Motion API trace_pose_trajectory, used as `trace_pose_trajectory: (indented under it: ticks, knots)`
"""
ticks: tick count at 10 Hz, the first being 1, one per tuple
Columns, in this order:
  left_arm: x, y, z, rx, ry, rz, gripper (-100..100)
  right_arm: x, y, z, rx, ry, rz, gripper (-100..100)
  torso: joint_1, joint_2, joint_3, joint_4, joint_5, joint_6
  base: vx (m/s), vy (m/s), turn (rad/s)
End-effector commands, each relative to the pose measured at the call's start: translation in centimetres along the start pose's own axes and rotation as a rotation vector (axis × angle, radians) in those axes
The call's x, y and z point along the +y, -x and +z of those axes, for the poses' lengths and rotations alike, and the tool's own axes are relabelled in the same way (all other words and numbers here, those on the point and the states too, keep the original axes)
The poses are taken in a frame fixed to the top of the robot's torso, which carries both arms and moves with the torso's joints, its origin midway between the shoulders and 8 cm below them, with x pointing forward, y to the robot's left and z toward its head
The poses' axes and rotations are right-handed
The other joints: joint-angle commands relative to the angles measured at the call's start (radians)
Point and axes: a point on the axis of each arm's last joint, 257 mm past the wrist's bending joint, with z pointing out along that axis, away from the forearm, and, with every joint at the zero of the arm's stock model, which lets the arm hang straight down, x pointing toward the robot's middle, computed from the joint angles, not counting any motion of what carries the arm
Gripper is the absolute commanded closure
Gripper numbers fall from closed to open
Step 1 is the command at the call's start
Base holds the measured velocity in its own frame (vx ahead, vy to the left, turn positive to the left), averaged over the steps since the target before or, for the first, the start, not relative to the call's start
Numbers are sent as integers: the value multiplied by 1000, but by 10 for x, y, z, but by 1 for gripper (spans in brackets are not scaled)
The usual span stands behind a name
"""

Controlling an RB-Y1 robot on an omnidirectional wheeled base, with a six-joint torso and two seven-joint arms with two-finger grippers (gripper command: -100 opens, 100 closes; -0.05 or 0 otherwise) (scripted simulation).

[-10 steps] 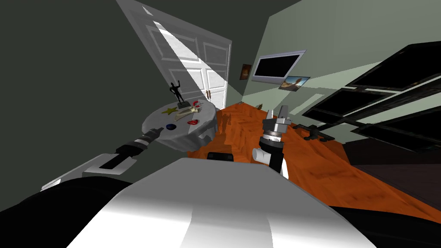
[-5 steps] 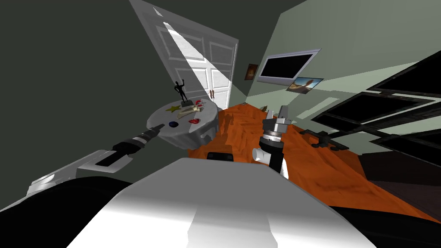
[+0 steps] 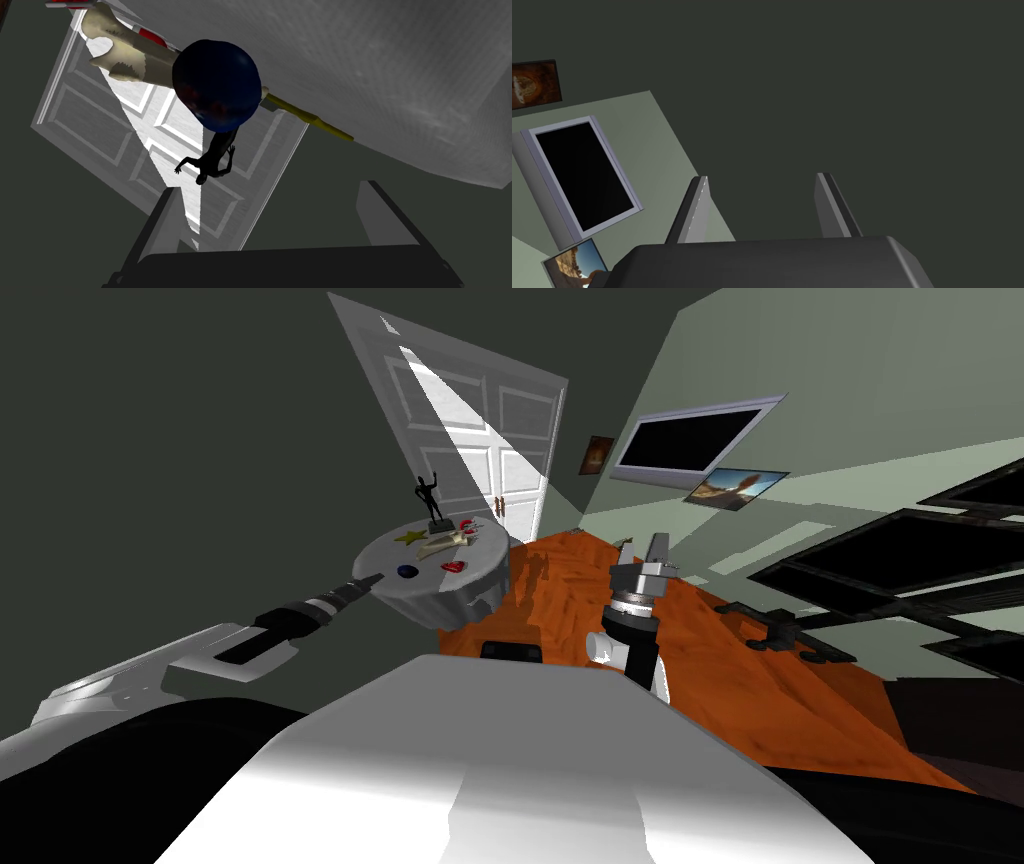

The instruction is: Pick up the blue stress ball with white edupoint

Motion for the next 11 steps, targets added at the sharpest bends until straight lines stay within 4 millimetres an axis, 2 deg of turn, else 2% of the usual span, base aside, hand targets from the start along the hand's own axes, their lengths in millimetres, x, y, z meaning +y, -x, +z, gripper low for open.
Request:
trace_pose_trajectory:
  ticks: [1,2,5,8,9,10,11]
  knots:
    - [-4,2,2,-11,-4,-16,-100,0,0,0,0,0,0,0,0,0,0,0,0,0,27,-58,-175]
    - [-7,3,1,-26,-17,-53,-100,0,0,0,0,0,0,0,0,-1,-1,0,0,1,22,5,-275]
    - [-14,-1,-4,-61,-52,-163,-100,0,0,0,0,0,0,0,12,0,0,0,3,1,3,109,-177]
    - [-9,-23,-14,-70,-57,-286,-100,0,0,0,0,0,0,0,11,0,0,0,3,0,-2,83,-166]
    - [-11,-17,-10,-71,-59,-260,-100,0,0,0,0,0,0,0,10,0,0,0,3,0,0,30,-28]
    - [-11,-18,-11,-70,-59,-266,0,0,0,0,0,0,0,0,7,0,0,0,2,0,0,7,4]
    - [-11,-18,-11,-70,-59,-265,-100,0,0,0,0,0,0,0,6,0,0,0,1,0,0,0,0]
